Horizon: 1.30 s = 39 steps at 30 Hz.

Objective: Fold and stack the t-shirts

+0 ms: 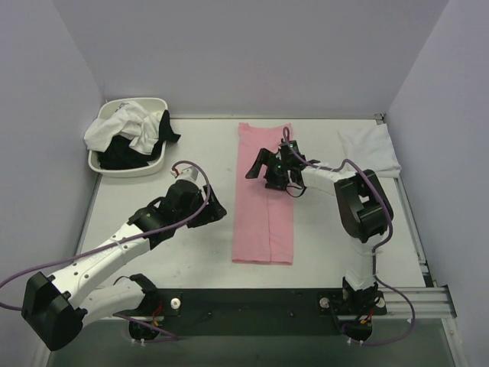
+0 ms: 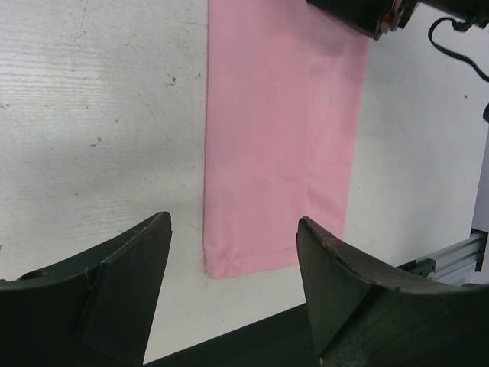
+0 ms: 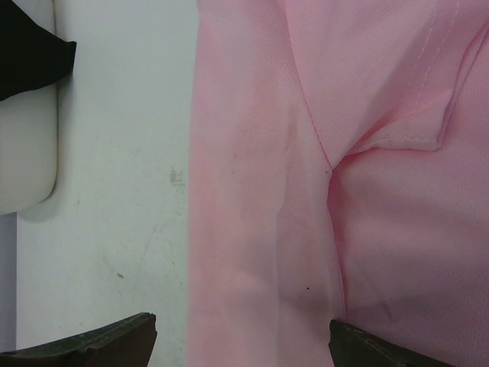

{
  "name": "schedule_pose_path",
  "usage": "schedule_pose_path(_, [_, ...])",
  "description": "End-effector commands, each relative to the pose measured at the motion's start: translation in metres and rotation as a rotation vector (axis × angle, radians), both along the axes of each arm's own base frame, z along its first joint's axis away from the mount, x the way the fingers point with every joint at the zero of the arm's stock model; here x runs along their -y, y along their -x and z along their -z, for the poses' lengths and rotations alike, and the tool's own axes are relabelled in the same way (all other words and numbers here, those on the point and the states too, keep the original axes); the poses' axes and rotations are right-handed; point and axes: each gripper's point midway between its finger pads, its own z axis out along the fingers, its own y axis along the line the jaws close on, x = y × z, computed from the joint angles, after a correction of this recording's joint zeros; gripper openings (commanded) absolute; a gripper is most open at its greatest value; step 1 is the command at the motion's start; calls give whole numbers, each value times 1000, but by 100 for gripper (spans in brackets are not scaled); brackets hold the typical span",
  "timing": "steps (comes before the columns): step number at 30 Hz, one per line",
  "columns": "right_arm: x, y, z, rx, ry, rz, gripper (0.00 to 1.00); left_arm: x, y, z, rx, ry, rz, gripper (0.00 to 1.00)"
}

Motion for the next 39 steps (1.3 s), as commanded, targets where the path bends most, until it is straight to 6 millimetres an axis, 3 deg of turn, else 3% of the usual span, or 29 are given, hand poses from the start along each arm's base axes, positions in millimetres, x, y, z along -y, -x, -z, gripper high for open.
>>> schedule_pose_path(1, [5,13,39,-121,97,-23,100,-1,-4,3,15,5,8,76])
schedule_pose_path(4, [4,5,24,-78,95,-28,100,-3,-1,15,-8,-10,9,76])
schedule_pose_path(8, [15,5,-39,58,137,-38,100,-8,5,33,-43,-31,2,79])
schedule_pose_path(9, [21,14,-44,58,163,-42,100,-8,6,38,-45,-28,3,80])
schedule_pose_path(10, [26,24,-68,92,175,-46,100,-11,11,50,-65,-38,5,81])
schedule_pose_path(12, [38,34,-85,144,211,-35,100,-9,12,62,-78,-23,1,82])
schedule_pose_path(14, [53,57,-99,177,226,-20,100,-9,23,84,-130,-7,8,82])
schedule_pose_path(16, [70,80,-103,192,242,2,100,-2,24,97,-151,32,3,81])
schedule_pose_path(17, [75,89,-102,194,244,5,100,4,38,110,-200,59,33,80])
schedule_pose_path(18, [80,95,-102,202,253,13,100,9,39,114,-198,74,36,79])
schedule_pose_path(19, [86,104,-112,229,246,22,100,10,39,117,-192,67,28,79])
schedule_pose_path(20, [92,116,-102,210,263,15,100,15,47,121,-197,61,49,79])
schedule_pose_path(26, [117,157,-98,213,297,25,100,32,65,129,-217,67,79,79])
schedule_pose_path(29, [124,169,-99,222,292,42,100,43,74,129,-218,103,101,79])
schedule_pose_path(39, [132,188,-98,214,271,60,100,37,100,148,-266,89,100,78])
